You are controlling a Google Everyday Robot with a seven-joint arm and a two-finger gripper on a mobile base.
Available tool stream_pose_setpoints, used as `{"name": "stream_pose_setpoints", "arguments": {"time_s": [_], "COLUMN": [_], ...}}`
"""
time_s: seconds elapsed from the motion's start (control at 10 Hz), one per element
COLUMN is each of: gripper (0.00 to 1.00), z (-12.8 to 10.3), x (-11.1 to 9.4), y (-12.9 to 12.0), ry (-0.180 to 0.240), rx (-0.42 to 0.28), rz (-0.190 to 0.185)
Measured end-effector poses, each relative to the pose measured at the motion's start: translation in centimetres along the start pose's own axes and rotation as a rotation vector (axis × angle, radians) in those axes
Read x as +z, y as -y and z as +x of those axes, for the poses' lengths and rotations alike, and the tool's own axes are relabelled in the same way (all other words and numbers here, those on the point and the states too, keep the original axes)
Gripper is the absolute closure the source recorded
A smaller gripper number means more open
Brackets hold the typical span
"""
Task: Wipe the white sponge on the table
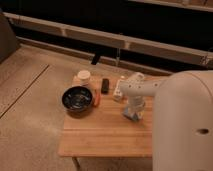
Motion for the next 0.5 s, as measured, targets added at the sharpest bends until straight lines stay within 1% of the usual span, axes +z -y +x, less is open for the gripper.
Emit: {"name": "stream_pose_setpoints", "arguments": {"time_s": [0.1, 0.2, 0.4, 0.5], "gripper": [0.85, 0.85, 0.85, 0.85], "z": [-0.9, -1.5, -2.2, -2.3], "x": [0.2, 0.2, -0.7, -1.2], "y": [-1.3, -2.6, -6.3, -7.7], "ry": [0.021, 0.043, 0.084, 0.096], "rx": [-0.014, -0.034, -0.087, -0.105], "rz": [0.008, 0.008, -0.019, -0.036]}}
